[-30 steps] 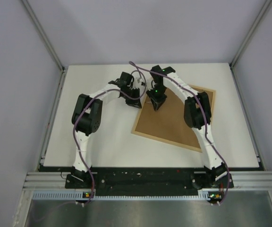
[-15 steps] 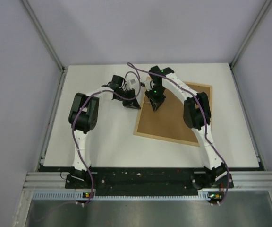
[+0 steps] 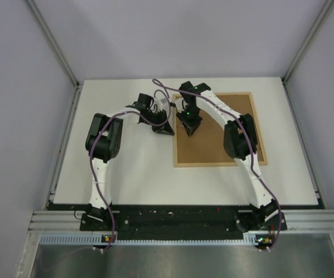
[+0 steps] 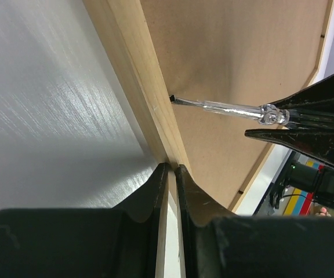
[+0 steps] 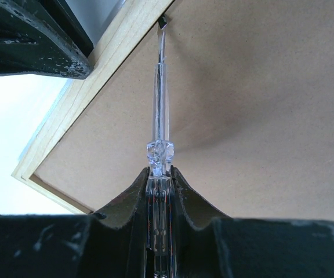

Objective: Take the photo out of the frame
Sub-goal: Release the photo frame item from the photo frame.

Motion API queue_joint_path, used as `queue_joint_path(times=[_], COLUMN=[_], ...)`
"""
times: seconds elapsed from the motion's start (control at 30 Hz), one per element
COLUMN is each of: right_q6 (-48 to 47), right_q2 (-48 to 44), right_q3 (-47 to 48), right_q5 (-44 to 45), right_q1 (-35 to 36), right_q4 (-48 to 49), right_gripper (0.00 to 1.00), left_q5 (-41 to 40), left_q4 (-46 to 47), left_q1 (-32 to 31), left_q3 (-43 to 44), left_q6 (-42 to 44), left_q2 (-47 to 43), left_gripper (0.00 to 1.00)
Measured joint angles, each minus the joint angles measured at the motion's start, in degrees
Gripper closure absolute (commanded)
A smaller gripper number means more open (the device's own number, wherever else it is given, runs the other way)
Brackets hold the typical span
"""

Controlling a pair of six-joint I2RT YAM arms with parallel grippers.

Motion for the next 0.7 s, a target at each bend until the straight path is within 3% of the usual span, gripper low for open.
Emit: queue_joint_path(times=[0.2, 0.4, 0.5, 0.67, 0.7], right_q6=[-0.2, -0.8, -1.9, -2.8, -2.8], right_q2=[-2.7, -9.9, -15.5, -25.8, -27.4], right_q3=[-4.6, -17.0, -22.9, -29.4, -30.8], right_q5=[2.6, 1.1, -0.2, -1.6, -1.7], right_q1=[0.9, -1.1, -3.8, -9.4, -10.3], right_q4=[3.3, 11.4, 13.5, 17.8, 18.8], right_gripper=[1.00, 1.00, 1.00, 1.00, 1.00], left_q5=[0.0, -3.2, -6.9, -14.8, -17.1], left_q4=[-0.7, -8.5, -11.8, -18.0, -19.7], left_q1=[0.1, -0.4, -0.8, -1.1, -1.3], left_q3=[0.0, 3.7, 6.9, 15.3, 18.2], left_q6=[-0.2, 1.2, 1.8, 2.5, 2.9], left_q2=[0.0, 0.0, 0.0, 0.2, 0.4], left_gripper=[0.80, 0.65, 0.55, 0.52, 0.44])
